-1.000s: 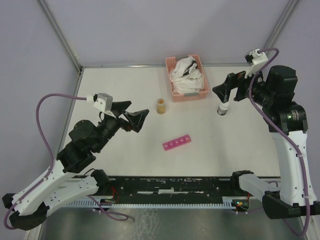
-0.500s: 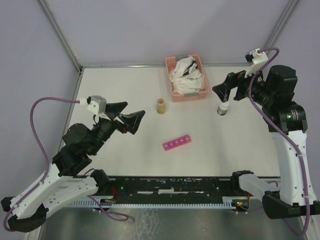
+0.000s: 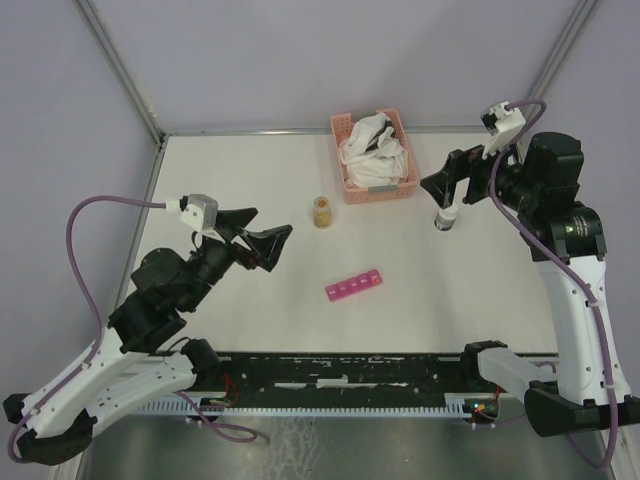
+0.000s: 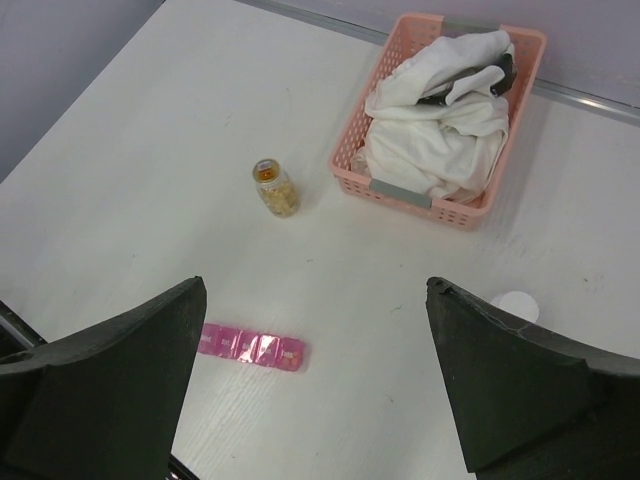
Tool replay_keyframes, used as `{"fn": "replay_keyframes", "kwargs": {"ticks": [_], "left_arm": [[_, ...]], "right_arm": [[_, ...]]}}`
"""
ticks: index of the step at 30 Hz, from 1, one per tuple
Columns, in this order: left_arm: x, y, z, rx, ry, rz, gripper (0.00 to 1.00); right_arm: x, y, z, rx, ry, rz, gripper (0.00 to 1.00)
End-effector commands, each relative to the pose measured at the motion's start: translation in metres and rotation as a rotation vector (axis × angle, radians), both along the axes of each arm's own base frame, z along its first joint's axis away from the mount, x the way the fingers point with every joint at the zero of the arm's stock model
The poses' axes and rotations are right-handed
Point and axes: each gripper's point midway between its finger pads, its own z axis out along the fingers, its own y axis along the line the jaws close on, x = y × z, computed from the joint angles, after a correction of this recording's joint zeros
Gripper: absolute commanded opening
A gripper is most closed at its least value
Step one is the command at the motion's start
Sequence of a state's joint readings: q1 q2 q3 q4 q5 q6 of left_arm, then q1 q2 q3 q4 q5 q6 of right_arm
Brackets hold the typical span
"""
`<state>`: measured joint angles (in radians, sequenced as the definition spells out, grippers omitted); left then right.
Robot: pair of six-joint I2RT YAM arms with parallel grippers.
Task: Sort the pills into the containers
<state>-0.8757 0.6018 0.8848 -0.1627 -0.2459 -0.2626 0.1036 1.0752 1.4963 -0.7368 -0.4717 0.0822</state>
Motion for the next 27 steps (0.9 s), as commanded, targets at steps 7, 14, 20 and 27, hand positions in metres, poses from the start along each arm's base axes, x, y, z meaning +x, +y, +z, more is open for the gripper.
{"fn": "replay_keyframes", "kwargs": {"ticks": [7,14,20,27], "left_arm": [[-0.0005,0.0038,0.0112,-0.063,-0.014,0.012,0.99],[0.0000,0.0023,0.0094,-0.059,-0.013,0.010,0.99],[0.0010,0.0019,0.0078,-0.054,-0.013,0.012,0.99],[0.0009,0.0024,0.0053,-0.050,-0.009,0.013,0.99]], "right_arm": [[0.0047,0.0055,0.0077,0.023,-0.044,0.027,1.00],[0.0036,0.0062,0.0074,0.022,-0.043,0.033,1.00],[0.0042,0.0045,0.0046,0.012,-0.038,0.026,1.00],[0.0043,0.0037,0.0035,0.010,-0.037,0.020,1.00]]}}
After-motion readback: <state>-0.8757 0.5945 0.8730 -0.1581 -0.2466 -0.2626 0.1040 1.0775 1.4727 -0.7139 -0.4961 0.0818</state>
